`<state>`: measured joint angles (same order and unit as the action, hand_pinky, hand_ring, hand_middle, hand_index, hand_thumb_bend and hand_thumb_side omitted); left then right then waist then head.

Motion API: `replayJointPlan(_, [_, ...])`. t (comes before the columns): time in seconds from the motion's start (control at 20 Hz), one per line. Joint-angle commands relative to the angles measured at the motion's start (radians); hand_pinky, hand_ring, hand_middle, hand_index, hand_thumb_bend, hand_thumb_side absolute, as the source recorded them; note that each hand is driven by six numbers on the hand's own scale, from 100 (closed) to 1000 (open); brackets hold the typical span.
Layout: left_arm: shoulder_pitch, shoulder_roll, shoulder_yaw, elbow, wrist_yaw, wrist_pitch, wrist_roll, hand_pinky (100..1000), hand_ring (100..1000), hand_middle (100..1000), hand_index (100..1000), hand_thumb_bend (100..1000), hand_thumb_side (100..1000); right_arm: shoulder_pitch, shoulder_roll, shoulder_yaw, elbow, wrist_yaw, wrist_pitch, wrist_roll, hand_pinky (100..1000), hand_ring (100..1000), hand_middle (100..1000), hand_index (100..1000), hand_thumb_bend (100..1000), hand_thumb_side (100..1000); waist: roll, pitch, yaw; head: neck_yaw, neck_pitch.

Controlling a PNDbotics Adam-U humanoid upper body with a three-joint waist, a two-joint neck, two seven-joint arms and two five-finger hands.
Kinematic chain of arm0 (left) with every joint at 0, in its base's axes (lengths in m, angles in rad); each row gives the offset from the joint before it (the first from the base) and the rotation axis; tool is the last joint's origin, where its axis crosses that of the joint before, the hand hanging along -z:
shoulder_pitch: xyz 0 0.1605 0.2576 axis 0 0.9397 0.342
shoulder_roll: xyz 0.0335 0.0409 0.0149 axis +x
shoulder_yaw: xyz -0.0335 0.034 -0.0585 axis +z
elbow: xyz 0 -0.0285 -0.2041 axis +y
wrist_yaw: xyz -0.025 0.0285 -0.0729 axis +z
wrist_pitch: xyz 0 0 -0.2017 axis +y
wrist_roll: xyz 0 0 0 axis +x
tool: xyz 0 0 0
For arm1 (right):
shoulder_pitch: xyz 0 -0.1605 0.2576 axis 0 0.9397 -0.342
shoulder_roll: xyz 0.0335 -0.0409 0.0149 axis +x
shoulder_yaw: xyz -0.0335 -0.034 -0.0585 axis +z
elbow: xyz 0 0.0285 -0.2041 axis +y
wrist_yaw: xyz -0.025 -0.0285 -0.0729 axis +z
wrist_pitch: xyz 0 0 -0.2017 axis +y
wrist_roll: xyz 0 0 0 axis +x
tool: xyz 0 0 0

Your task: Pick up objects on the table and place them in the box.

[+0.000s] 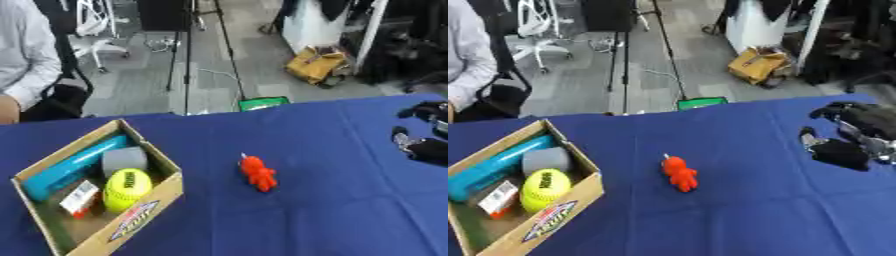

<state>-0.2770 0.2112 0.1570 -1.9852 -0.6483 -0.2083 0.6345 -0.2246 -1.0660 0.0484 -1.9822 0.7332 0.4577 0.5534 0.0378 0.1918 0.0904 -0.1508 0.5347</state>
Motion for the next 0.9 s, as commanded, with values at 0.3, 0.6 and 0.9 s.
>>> replayJointPlan(0.3, [-0.019,0.005,-0.006,-0.015,0.011,-0.001,-0.014,886,807,880,826,100,858,-0.099,0.059,0.048,-0.018,0.041,0.028,0.026,866,907,879,963,100,1000,-0.01,-0.017,-0.005,0.01,0.001])
replayJointPlan(0.6, [-0.02,0.002,-0.009,-0.015,0.013,0.0,-0.019,885,807,880,826,100,857,-0.154,0.199,0.075,-0.018,0.191,0.054,0.06,901,912,860,949,100,1000,-0.015,-0.016,-0.01,0.025,-0.005])
replayJointPlan(0.9, [-0.022,-0.002,-0.009,-0.015,0.015,0.001,-0.02,885,807,880,824,100,855,-0.197,0.352,0.069,-0.018,0.33,0.075,0.107,838,862,875,957,100,1000,-0.018,-0.012,-0.014,0.042,-0.005])
